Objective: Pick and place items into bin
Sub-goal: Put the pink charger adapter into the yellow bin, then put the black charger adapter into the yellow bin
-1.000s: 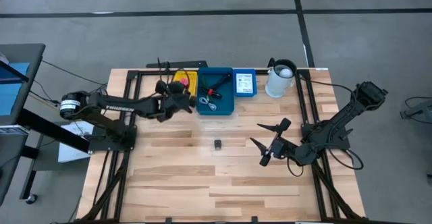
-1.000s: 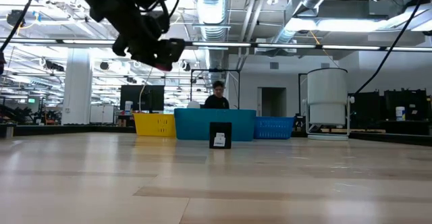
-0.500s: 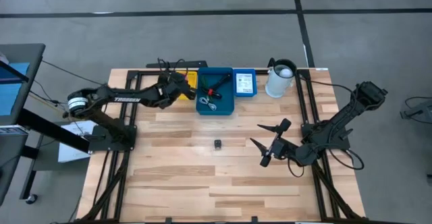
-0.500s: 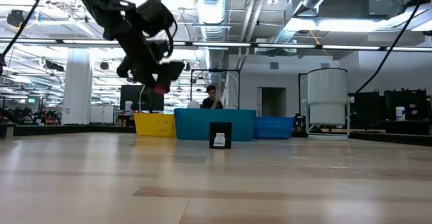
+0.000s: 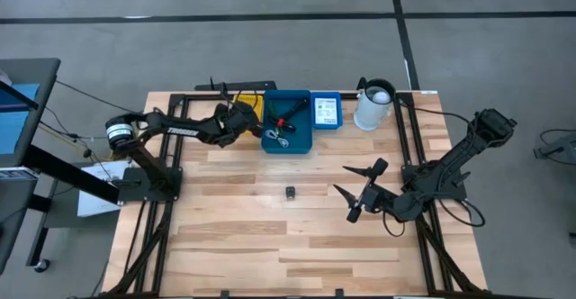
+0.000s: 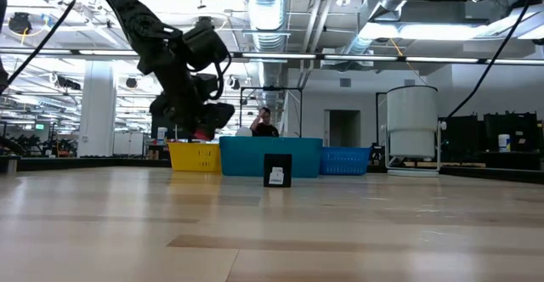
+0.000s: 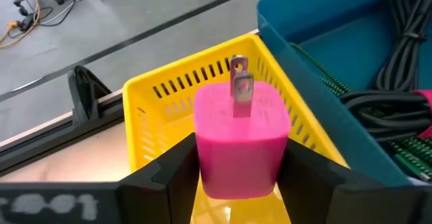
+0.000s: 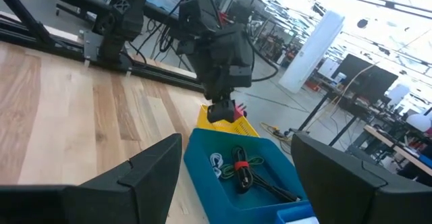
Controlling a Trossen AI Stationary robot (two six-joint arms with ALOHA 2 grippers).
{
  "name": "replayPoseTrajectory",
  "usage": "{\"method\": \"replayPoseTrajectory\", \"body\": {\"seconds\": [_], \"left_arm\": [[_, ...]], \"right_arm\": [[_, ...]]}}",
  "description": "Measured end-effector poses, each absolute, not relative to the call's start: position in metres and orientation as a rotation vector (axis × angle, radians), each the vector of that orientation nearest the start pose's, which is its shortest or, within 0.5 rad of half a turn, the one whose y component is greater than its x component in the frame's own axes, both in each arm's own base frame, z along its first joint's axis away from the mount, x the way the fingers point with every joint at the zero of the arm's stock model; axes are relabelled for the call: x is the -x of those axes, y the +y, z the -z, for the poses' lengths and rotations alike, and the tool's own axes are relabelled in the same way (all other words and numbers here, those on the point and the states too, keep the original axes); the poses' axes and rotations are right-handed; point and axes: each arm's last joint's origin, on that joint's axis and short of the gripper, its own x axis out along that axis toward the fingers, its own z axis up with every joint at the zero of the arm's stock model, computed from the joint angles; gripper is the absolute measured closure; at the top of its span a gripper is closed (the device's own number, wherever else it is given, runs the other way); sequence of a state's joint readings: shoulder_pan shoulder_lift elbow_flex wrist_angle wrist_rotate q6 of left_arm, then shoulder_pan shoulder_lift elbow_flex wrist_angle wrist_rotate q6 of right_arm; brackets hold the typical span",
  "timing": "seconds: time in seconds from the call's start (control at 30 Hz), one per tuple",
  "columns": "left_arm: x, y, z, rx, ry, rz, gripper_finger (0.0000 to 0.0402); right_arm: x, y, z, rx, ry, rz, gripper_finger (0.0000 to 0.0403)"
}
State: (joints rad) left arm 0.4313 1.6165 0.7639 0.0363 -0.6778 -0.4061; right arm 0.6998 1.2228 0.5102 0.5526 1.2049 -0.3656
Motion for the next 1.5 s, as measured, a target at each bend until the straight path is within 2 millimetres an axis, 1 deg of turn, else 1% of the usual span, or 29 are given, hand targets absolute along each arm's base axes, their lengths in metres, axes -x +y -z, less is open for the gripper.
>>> {"method": "replayPoseTrajectory", "body": {"seconds": [0.23, 0.43, 0.63, 0.8, 0.97, 1.13, 1.27, 1.37, 1.5], "left_arm": [[-0.267, 0.143, -0.158, 0.244, 0.601, -1.192, 0.0212], [-0.268, 0.142, -0.157, 0.271, 0.613, -1.130, 0.0190], [-0.271, 0.139, -0.156, 0.314, 0.650, -0.995, 0.0188], [-0.271, 0.131, -0.161, 0.255, 0.727, -0.809, 0.0193], [-0.266, 0.120, -0.173, 0.149, 0.779, -0.756, 0.0193], [-0.262, 0.111, -0.193, 0.083, 0.727, -0.774, 0.0193], [-0.259, 0.101, -0.210, 0.034, 0.673, -0.733, 0.0194], [-0.259, 0.088, -0.221, 0.021, 0.635, -0.639, 0.0194], [-0.263, 0.066, -0.229, 0.041, 0.597, -0.445, 0.0194]], "right_arm": [[-0.195, 0.129, -0.224, 0.489, 0.186, 0.483, 0.0127], [-0.195, 0.129, -0.224, 0.490, 0.186, 0.483, 0.0127], [-0.194, 0.128, -0.223, 0.504, 0.196, 0.481, 0.0127], [-0.194, 0.128, -0.220, 0.540, 0.222, 0.474, 0.0127], [-0.195, 0.129, -0.219, 0.543, 0.221, 0.425, 0.0127], [-0.195, 0.129, -0.219, 0.541, 0.219, 0.411, 0.0127], [-0.195, 0.129, -0.219, 0.542, 0.220, 0.412, 0.0127], [-0.195, 0.129, -0.218, 0.551, 0.227, 0.410, 0.0127], [-0.194, 0.129, -0.217, 0.557, 0.232, 0.408, 0.0127]]}}
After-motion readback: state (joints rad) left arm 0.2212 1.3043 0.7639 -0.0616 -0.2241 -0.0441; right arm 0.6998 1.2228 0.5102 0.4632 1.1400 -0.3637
